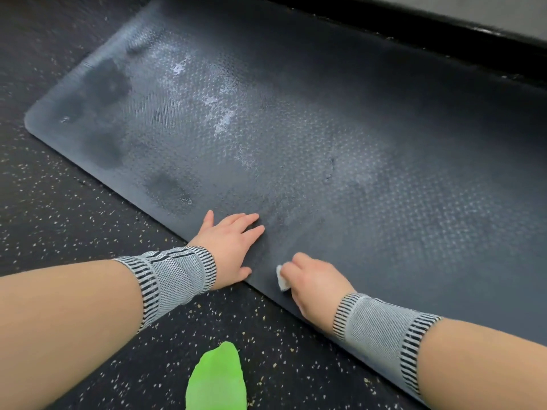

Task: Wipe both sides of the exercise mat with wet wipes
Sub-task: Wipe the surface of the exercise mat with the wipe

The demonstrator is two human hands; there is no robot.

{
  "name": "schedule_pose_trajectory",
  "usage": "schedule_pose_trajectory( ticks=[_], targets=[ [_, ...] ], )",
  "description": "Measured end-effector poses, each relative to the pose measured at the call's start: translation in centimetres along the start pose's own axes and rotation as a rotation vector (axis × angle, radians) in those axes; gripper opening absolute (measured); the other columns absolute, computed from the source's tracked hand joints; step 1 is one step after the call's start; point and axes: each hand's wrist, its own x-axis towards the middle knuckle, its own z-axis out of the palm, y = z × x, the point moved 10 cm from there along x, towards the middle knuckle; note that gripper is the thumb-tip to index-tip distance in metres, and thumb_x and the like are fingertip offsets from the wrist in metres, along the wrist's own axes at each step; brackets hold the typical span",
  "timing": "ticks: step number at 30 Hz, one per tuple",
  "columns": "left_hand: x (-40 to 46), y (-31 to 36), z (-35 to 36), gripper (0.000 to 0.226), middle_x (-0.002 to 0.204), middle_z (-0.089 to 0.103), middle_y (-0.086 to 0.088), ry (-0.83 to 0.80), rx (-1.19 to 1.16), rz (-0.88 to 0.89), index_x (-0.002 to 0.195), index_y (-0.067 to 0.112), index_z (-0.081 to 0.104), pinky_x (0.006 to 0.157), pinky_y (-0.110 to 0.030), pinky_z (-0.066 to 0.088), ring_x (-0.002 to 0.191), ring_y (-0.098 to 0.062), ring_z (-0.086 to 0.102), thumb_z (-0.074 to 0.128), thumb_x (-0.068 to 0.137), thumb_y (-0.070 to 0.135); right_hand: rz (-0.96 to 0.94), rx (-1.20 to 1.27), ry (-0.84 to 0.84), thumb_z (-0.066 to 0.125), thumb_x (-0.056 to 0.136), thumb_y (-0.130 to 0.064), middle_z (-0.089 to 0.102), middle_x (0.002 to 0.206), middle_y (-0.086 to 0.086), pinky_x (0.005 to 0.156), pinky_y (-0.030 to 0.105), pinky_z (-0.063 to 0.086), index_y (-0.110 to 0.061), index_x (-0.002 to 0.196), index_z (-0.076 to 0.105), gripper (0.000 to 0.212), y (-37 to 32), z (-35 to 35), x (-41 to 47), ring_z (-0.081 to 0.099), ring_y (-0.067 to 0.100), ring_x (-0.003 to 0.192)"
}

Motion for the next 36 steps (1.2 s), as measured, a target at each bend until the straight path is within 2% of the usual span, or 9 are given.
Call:
schedule_pose_trajectory(
  ticks=[3, 7, 12, 17, 21, 24, 29, 33, 36],
  targets=[
    [-0.2, -0.2, 0.0, 0.083, 0.163, -0.004, 0.007, 0.001, 0.001, -0.012, 0.156, 0.029, 0.007, 0.118, -0.061, 0.005, 0.150, -0.015, 0.000, 0.054, 0.092, 0.051, -0.062, -0.082, -0.017, 0.051, 0.089, -0.012, 0.047, 0.108, 0.004, 0.067, 0.030, 0.037, -0.018, 0.110, 0.054, 0.022, 2.0, -1.0, 0.0, 0.057, 0.029, 0.085],
    [-0.8, -0.9, 0.7, 0.081, 0.163, -0.005, 0.007, -0.013, -0.001, -0.039, 0.156, 0.029, 0.007, 0.118, -0.061, 0.005, 0.150, -0.015, 0.000, 0.053, 0.093, 0.051, 0.191, -0.112, 0.157, 0.049, 0.091, -0.021, 0.049, 0.109, 0.004, 0.075, 0.034, 0.048, -0.017, 0.109, 0.054, 0.019, 8.2, -5.1, -0.2, 0.059, 0.030, 0.090],
    [-1.4, -1.6, 0.9, 0.080, 0.163, -0.003, 0.007, -0.012, -0.012, -0.069, 0.156, 0.030, 0.008, 0.118, -0.061, 0.006, 0.150, -0.015, 0.001, 0.053, 0.093, 0.051, -0.109, -0.149, 0.044, 0.084, 0.046, -0.012, 0.047, 0.066, -0.002, 0.035, 0.022, 0.032, -0.020, 0.069, 0.053, 0.039, 1.1, -0.2, -0.4, 0.044, 0.016, 0.039],
    [-2.3, -2.3, 1.8, 0.080, 0.163, -0.003, 0.006, -0.023, -0.010, -0.088, 0.156, 0.029, 0.009, 0.118, -0.061, 0.007, 0.150, -0.015, 0.002, 0.053, 0.093, 0.050, -0.119, -0.173, 0.041, 0.061, 0.085, -0.014, 0.049, 0.092, 0.006, 0.057, 0.032, 0.036, -0.013, 0.097, 0.054, 0.014, -1.4, 0.4, 3.2, 0.055, 0.027, 0.071],
    [-3.1, -2.7, 2.2, 0.080, 0.163, -0.003, 0.006, -0.032, -0.018, -0.105, 0.156, 0.029, 0.008, 0.118, -0.060, 0.007, 0.150, -0.015, 0.003, 0.053, 0.094, 0.049, -0.151, -0.143, 0.032, 0.042, 0.095, -0.014, 0.047, 0.107, 0.010, 0.069, 0.035, 0.033, -0.009, 0.111, 0.051, 0.019, -4.4, -1.0, 5.4, 0.052, 0.030, 0.094],
    [-3.7, -3.2, 2.4, 0.077, 0.163, -0.002, 0.006, -0.047, -0.022, -0.111, 0.156, 0.030, 0.009, 0.119, -0.060, 0.007, 0.150, -0.015, 0.004, 0.051, 0.094, 0.050, -0.321, -0.193, -0.075, 0.041, 0.093, -0.015, 0.050, 0.104, 0.007, 0.072, 0.035, 0.040, -0.012, 0.107, 0.055, 0.020, -3.9, 0.5, 2.6, 0.053, 0.027, 0.091],
    [-4.5, -4.4, 3.4, 0.074, 0.163, -0.003, 0.006, -0.054, -0.046, -0.150, 0.156, 0.031, 0.009, 0.118, -0.058, 0.007, 0.150, -0.014, 0.004, 0.049, 0.096, 0.048, -0.479, -0.261, 0.051, 0.036, 0.075, -0.018, 0.051, 0.069, -0.004, 0.041, 0.021, 0.041, -0.019, 0.075, 0.058, 0.022, -2.9, 0.1, -0.8, 0.050, 0.015, 0.053],
    [-4.7, -4.3, 3.8, 0.072, 0.163, -0.004, 0.006, -0.050, -0.058, -0.160, 0.156, 0.030, 0.007, 0.118, -0.057, 0.007, 0.150, -0.014, 0.002, 0.047, 0.097, 0.044, -0.447, -0.132, 0.095, 0.063, 0.073, -0.004, 0.055, 0.077, 0.008, 0.051, 0.031, 0.048, -0.010, 0.080, 0.059, 0.010, -6.9, 0.3, 4.2, 0.055, 0.026, 0.063],
    [-4.7, -4.8, 3.6, 0.070, 0.163, -0.004, 0.007, -0.037, -0.058, -0.167, 0.156, 0.029, 0.008, 0.118, -0.058, 0.006, 0.150, -0.014, 0.001, 0.046, 0.098, 0.041, -0.378, -0.122, 0.095, 0.061, 0.083, -0.004, 0.056, 0.088, 0.015, 0.062, 0.040, 0.048, -0.003, 0.091, 0.060, 0.008, -8.1, -0.1, 6.5, 0.057, 0.033, 0.076]
  ],
)
